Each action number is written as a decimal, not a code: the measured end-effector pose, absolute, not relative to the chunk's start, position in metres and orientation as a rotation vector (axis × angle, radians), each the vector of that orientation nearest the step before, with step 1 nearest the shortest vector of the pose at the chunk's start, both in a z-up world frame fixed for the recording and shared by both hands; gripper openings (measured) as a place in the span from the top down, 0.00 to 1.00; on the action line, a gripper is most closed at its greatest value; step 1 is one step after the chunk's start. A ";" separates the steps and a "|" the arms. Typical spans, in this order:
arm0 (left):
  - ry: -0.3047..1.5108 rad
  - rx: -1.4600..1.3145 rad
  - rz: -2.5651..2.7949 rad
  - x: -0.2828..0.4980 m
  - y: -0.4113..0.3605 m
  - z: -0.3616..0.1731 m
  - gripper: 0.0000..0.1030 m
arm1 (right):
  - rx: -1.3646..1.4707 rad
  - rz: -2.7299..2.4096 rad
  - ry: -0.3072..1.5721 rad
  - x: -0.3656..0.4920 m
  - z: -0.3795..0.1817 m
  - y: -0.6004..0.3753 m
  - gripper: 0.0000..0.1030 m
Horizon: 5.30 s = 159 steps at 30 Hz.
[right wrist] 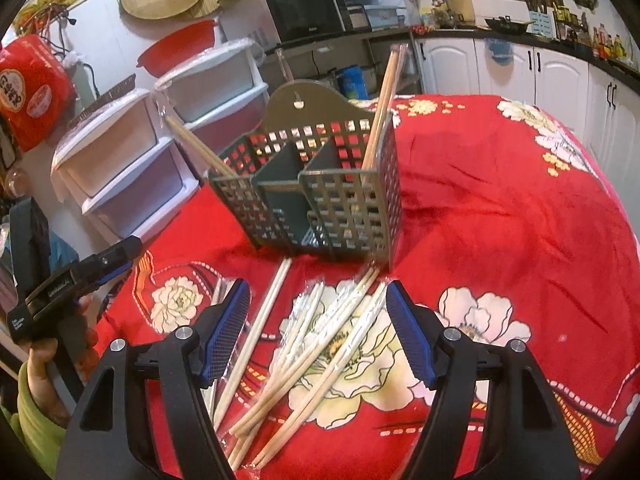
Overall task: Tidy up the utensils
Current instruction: 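Grasp another wrapped chopstick pair with the right gripper while the left gripper grasps one, then lift both held chopstick pairs and carry them over the grey basket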
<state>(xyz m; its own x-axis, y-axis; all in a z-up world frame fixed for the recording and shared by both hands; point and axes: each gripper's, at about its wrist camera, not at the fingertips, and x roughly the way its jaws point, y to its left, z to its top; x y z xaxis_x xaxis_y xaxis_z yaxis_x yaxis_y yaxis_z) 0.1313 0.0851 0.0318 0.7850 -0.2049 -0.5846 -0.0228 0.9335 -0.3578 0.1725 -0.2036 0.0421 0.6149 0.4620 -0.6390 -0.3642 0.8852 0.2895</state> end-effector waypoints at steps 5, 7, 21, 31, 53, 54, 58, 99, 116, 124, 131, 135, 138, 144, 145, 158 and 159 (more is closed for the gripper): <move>0.696 -0.347 -0.106 0.127 0.083 0.018 0.11 | 0.121 0.480 0.807 0.176 0.030 -0.195 0.41; 0.709 -0.338 -0.107 0.126 0.082 0.013 0.11 | 0.109 0.473 0.829 0.179 0.025 -0.190 0.50; 0.831 -0.370 -0.168 0.137 0.072 -0.018 0.58 | 0.122 0.397 0.992 0.218 -0.014 -0.176 0.70; 0.914 -0.432 -0.182 0.157 0.072 -0.036 0.71 | 0.125 0.343 1.004 0.243 -0.017 -0.177 0.70; 0.955 -0.479 -0.163 0.193 0.080 -0.040 0.91 | 0.181 0.441 1.000 0.246 -0.025 -0.167 0.91; 0.956 -0.481 -0.162 0.193 0.081 -0.040 0.92 | 0.181 0.449 0.999 0.245 -0.024 -0.166 0.93; 0.954 -0.503 -0.186 0.195 0.084 -0.040 0.95 | 0.186 0.476 0.980 0.241 -0.020 -0.162 0.94; 0.531 -0.404 -0.300 0.139 0.075 0.129 0.98 | 0.065 0.674 0.507 0.166 0.129 -0.170 0.94; 0.411 -0.354 -0.324 0.153 0.055 0.185 0.98 | 0.089 0.606 0.323 0.179 0.172 -0.197 0.94; 0.355 -0.337 -0.328 0.169 0.042 0.206 0.98 | 0.097 0.581 0.269 0.200 0.188 -0.205 0.94; 0.339 -0.321 -0.333 0.190 0.031 0.214 0.98 | 0.122 0.552 0.239 0.221 0.198 -0.212 0.94; 0.339 -0.320 -0.344 0.202 0.024 0.217 0.98 | 0.118 0.539 0.218 0.231 0.206 -0.213 0.94; 0.332 -0.311 -0.345 0.210 0.017 0.220 0.98 | 0.104 0.518 0.193 0.239 0.212 -0.212 0.94; 0.326 -0.294 -0.324 0.229 0.009 0.223 0.98 | 0.084 0.483 0.149 0.254 0.216 -0.210 0.94; 0.326 -0.298 -0.321 0.233 0.008 0.222 0.98 | 0.081 0.479 0.142 0.257 0.215 -0.209 0.94; 0.335 -0.277 -0.289 0.255 -0.005 0.193 0.98 | 0.091 0.444 0.156 0.280 0.180 -0.207 0.94; 0.337 -0.278 -0.287 0.257 -0.005 0.190 0.98 | 0.096 0.439 0.163 0.281 0.176 -0.208 0.94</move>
